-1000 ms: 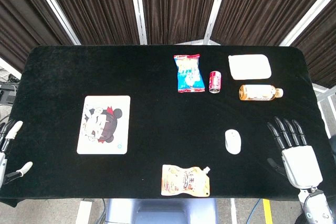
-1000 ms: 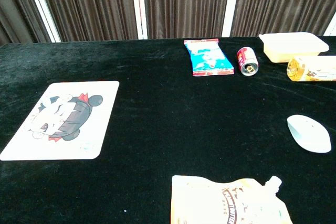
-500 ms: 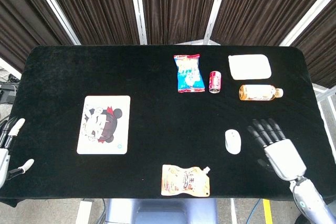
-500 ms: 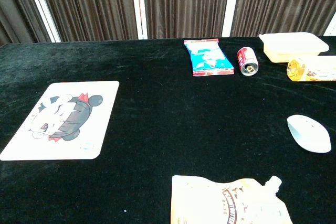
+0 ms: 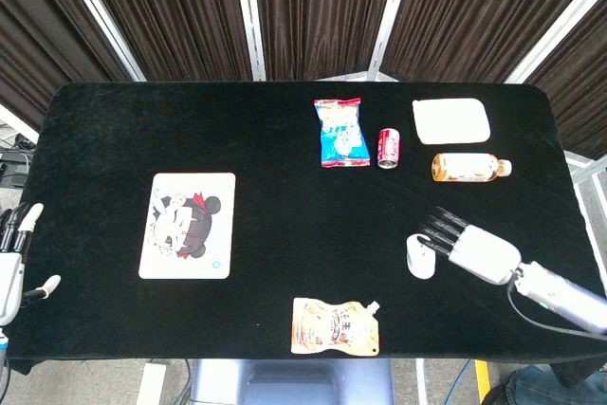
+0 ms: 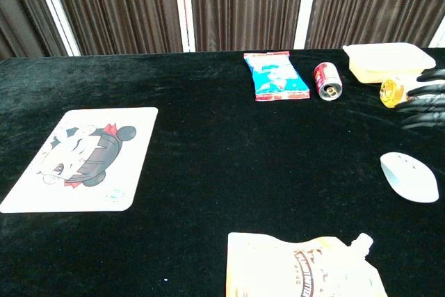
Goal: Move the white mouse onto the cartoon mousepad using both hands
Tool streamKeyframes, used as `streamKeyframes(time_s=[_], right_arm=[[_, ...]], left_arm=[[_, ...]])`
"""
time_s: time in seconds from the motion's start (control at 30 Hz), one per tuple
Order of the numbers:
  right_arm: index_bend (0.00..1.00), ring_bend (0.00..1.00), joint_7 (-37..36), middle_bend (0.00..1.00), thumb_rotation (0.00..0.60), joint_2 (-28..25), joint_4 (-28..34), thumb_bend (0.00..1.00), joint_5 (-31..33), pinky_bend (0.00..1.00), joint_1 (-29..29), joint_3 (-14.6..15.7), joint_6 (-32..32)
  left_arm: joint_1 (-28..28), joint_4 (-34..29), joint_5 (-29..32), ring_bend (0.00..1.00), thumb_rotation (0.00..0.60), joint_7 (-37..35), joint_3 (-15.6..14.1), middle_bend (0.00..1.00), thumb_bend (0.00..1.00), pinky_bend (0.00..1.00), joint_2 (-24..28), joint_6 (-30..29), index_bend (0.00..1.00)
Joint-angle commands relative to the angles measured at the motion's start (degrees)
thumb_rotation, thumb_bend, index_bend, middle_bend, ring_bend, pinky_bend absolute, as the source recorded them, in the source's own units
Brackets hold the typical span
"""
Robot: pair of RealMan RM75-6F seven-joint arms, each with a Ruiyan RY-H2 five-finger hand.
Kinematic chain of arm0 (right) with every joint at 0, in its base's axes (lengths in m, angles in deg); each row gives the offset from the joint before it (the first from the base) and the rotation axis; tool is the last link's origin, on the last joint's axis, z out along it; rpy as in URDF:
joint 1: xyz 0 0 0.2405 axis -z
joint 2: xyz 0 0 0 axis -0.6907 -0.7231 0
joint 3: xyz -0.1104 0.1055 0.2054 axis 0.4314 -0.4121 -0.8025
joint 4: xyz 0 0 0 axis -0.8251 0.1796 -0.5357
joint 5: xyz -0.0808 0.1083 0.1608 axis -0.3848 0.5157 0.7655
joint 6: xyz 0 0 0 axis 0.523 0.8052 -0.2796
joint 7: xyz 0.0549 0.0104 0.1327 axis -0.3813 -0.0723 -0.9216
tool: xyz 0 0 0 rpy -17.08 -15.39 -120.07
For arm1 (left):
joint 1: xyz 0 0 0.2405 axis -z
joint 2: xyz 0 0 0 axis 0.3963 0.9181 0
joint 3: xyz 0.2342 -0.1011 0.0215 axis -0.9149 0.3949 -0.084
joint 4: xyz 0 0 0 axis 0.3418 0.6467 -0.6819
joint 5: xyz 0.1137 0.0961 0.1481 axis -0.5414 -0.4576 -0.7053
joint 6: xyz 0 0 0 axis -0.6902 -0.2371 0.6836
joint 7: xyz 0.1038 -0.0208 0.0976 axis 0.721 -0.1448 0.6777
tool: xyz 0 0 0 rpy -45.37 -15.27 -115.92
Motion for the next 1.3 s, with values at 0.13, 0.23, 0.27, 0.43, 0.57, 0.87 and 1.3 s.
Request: streamKeyframes(time_s=[0.13,0.23,0.27,0.43,0.57,0.87,1.3], right_arm=[[0.05,0.00,-3.45,0.02,0.600,7.48,-11.69,0.00,-3.81,0.00,-5.52,5.47,2.56],[0.05,0.00,-4.01,0.02,0.600,8.69,-13.60,0.00,-3.41,0.00,-5.83,6.32,2.55],[0.05,0.00,-4.21,0.02,0.600,9.01,-14.07,0.00,-3.26,0.00,-5.87,6.54,2.55],[0.05,0.00,-5.38,0.02,0.600,10.88,-16.69,0.00,-2.29,0.00,-5.87,8.09,2.89],[0.05,0.00,-6.19,0.02,0.600,13.09,-18.64,0.00,-1.08,0.00,-5.64,9.04,2.82],[0.05,0.00,-8.44,0.02,0.600,16.67,-22.36,0.00,1.19,0.01,-5.25,10.82,2.13],[0.15,0.18,-13.03,0.28,0.600,19.73,-25.11,0.48,3.19,0.34,-5.17,13.46,3.18]], left_arm=[[0.79,1.42,3.40,0.00,0.600,3.06,1.34,0.00,0.00,0.00,-1.76,0.69,0.00],[0.84,1.50,3.49,0.00,0.600,3.29,1.33,0.00,0.00,0.00,-1.97,0.56,0.00],[0.86,1.53,3.52,0.00,0.600,3.34,1.32,0.00,0.00,0.00,-2.02,0.55,0.00],[1.11,1.87,3.98,0.00,0.600,3.73,1.29,0.00,0.00,0.00,-2.34,0.83,0.00],[1.35,2.15,4.49,0.00,0.600,4.06,1.39,0.00,0.00,0.00,-2.60,1.01,0.00],[1.66,2.57,5.23,0.00,0.600,4.91,1.41,0.00,0.00,0.00,-3.15,1.10,0.00],[2.14,3.21,6.36,0.00,0.600,5.76,1.50,0.00,0.00,0.00,-3.74,1.38,0.00]])
